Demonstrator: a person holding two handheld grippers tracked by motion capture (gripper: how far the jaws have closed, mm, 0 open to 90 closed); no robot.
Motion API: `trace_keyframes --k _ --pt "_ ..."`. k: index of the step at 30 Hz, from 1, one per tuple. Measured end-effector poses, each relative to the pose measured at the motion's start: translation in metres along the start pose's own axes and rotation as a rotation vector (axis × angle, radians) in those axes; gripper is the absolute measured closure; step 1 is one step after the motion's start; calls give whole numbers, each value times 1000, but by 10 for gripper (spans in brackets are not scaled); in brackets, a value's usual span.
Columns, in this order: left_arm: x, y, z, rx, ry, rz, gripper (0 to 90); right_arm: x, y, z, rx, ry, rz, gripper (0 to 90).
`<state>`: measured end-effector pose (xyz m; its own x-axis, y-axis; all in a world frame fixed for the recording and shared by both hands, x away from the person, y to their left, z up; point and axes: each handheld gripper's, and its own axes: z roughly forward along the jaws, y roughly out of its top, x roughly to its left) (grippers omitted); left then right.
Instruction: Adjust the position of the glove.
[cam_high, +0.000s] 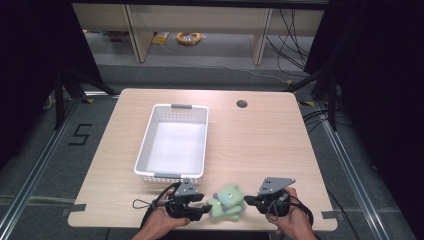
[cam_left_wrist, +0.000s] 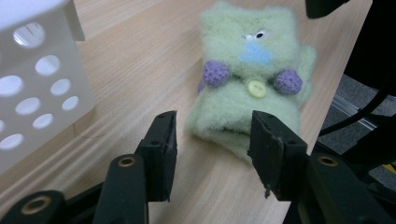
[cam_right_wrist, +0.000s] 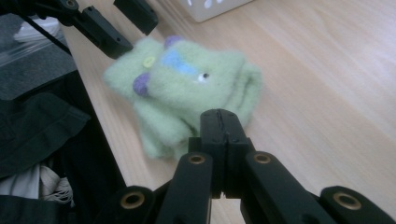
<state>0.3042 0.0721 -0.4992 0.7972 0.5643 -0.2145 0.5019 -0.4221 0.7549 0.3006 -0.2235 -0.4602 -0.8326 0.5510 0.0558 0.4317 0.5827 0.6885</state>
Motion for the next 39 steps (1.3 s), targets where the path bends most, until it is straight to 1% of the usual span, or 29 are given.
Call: trace_keyframes --k 2,3,4,5,8,9,11,14,15,17,18,19,22,23,24,25,26,27,28,29,30,31,32,34,35,36,37,38,39 --pt "0 0 0 -2 1 -4 527 -2 1 0 0 -12 -16 863" --pt "0 0 0 -2 -1 4 530 -4 1 2 -19 -20 -11 808" --pt "0 0 -1 -4 0 6 533 -6 1 4 -26 -3 1 725" --pt "0 0 -1 -6 3 1 533 -6 1 4 -26 -3 1 725" --pt "0 0 0 -2 0 6 532 -7 10 13 -52 13 55 616" --pt "-1 0 1 -5 1 4 532 -7 10 13 -52 13 55 616" --pt "-1 0 1 -4 -2 -1 532 -8 13 21 -26 25 74 590" --pt "-1 0 1 0 1 6 532 -8 12 31 21 65 101 627" --pt "-1 0 1 0 0 6 534 -9 11 34 30 72 83 675" --pt "-2 -1 2 -4 1 -16 542 -8 9 33 23 73 83 774" --pt "0 0 1 13 6 16 546 -9 10 32 14 68 72 818" --pt "-2 -1 1 2 1 5 547 -7 11 29 -4 67 81 848" --pt "-3 0 0 -15 3 -2 548 -4 13 24 -19 61 75 854" --pt "-2 0 -1 -3 9 7 547 1 14 17 -43 62 107 854" --pt "-3 0 -1 -14 7 -11 547 1 14 17 -43 62 107 855" --pt "-2 0 -2 -16 7 1 547 4 14 13 -51 67 116 855" --pt "-2 0 -3 -17 9 6 547 11 13 6 -84 54 128 854" --pt "-2 0 -3 -17 9 6 547 11 13 6 -84 54 128 854" --pt "-2 0 -2 -27 11 -8 547 13 11 4 -84 51 142 854" --pt "-2 0 -2 -28 15 -14 546 18 9 3 -85 54 190 853" --pt "-1 0 -3 -10 25 -3 547 17 7 5 -89 43 163 851" --pt "-2 0 -3 -18 21 -10 547 19 4 7 -83 33 171 849" --pt "-2 1 -5 -26 16 -3 546 21 -2 10 -71 10 206 845" --pt "-1 1 -5 -31 13 0 547 20 -5 12 -65 9 211 841" --pt "0 2 -7 -17 23 10 543 22 -8 13 -59 18 277 828" --pt "0 2 -7 -17 23 10 542 22 -8 13 -59 18 277 828" --pt "-2 2 -7 -33 13 -11 542 19 -9 14 -70 4 244 819" --pt "-2 2 -8 -34 8 -11 539 18 -10 15 -79 18 257 809" --pt "-3 2 -8 -37 6 -23 534 21 -10 15 -71 15 300 798"
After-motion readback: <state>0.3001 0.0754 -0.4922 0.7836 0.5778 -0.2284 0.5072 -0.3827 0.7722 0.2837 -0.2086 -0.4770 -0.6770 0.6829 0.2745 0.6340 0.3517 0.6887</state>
